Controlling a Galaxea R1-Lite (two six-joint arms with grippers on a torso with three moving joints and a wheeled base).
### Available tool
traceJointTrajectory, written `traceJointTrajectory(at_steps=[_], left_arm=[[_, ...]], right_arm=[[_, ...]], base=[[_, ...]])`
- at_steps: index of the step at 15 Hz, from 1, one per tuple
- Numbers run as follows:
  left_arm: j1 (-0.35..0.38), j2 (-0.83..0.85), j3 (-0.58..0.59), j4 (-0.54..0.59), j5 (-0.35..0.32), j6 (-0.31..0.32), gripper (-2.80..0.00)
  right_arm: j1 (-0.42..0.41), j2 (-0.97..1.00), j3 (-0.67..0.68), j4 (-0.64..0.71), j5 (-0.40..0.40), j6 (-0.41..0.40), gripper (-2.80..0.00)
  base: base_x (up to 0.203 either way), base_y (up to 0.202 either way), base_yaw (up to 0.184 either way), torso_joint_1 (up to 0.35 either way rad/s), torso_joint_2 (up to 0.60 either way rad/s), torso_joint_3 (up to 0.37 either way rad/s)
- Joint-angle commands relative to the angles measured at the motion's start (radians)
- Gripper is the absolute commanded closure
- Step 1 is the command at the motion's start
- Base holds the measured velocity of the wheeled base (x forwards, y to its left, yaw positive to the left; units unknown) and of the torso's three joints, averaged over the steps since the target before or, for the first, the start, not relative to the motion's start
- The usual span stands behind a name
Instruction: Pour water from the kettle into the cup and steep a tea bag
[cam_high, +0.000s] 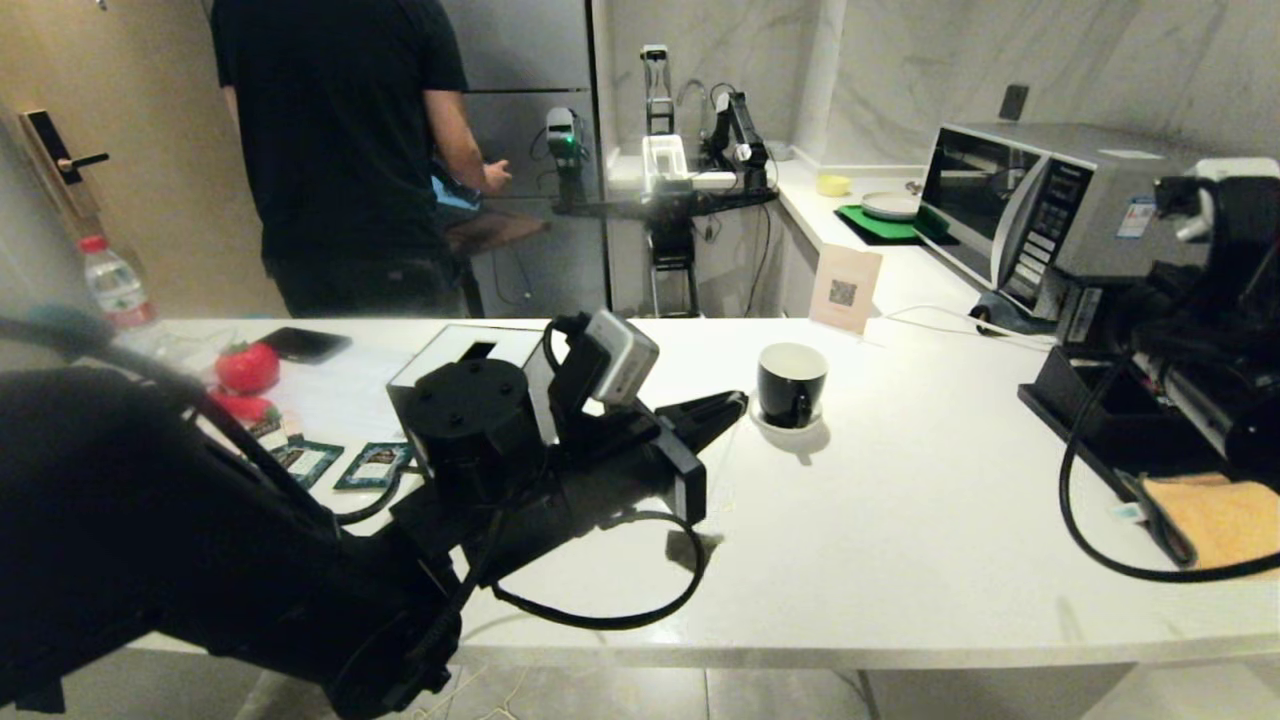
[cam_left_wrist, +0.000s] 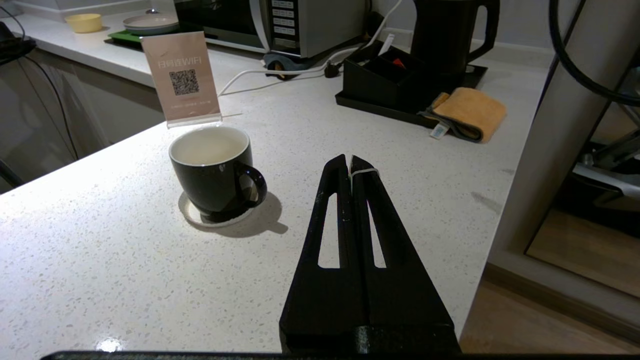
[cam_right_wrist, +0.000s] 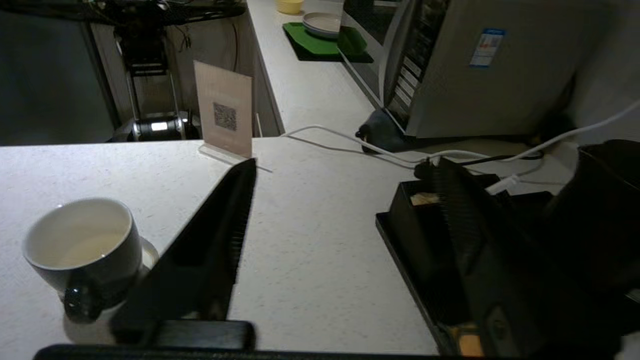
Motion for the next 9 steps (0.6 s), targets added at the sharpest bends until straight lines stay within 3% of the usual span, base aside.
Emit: traceJointTrajectory(at_steps=[1,9], left_arm=[[0.0,-0.001,0.0,-0.008,-0.002,0.0,0.0],[-0.004,-0.004,0.029,-0.009,0.008,0.001,0.0]], right_arm=[[-0.013,-0.038,0.033,-0.008,0.001,-0.002,0.0],[-0.033,-0.16,0.12,-0.06,0.021,0.001,0.0]], base=[[0.0,0.0,0.0,0.0,0.0,0.0],[0.0,0.0,0.0,0.0,0.0,0.0]])
